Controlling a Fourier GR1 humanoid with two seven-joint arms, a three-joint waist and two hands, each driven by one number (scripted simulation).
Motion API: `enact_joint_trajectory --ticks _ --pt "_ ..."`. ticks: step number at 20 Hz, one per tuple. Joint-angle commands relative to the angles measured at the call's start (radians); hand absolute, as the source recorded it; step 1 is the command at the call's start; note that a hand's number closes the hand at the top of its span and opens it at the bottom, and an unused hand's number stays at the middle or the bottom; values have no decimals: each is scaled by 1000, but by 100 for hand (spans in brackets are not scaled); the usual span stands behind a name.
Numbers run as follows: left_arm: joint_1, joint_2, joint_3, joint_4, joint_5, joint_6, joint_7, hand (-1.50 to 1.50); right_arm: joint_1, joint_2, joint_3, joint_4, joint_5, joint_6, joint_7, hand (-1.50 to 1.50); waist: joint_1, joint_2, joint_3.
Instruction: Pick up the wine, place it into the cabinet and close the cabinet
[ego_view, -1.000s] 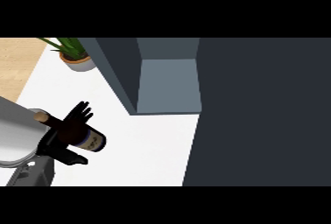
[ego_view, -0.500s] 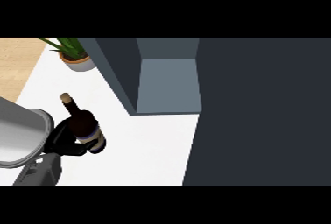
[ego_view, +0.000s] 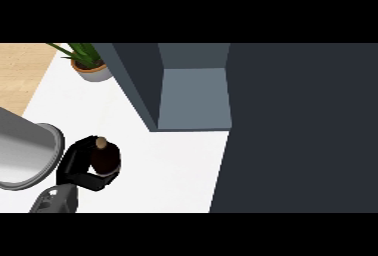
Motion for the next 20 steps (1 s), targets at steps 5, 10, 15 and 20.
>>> enact_joint_trajectory --ticks 5,10,15,20 --pt "131 -112 -50 -186 0 80 -31 150 97 -67 -17 -210 33 12 36 -150 3 4 -3" --pt "215 -195 -121 -274 -9 81 -6 150 73 -57 -36 -194 -6 6 31 -150 6 4 -3" --pt "304 -208 -208 -502 66 94 108 150 99 -65 -42 -190 -1 -2 -1 -150 12 2 -2" --pt "309 -209 -305 -631 95 144 231 150 129 -94 -26 -237 6 1 12 -150 3 1 -3"
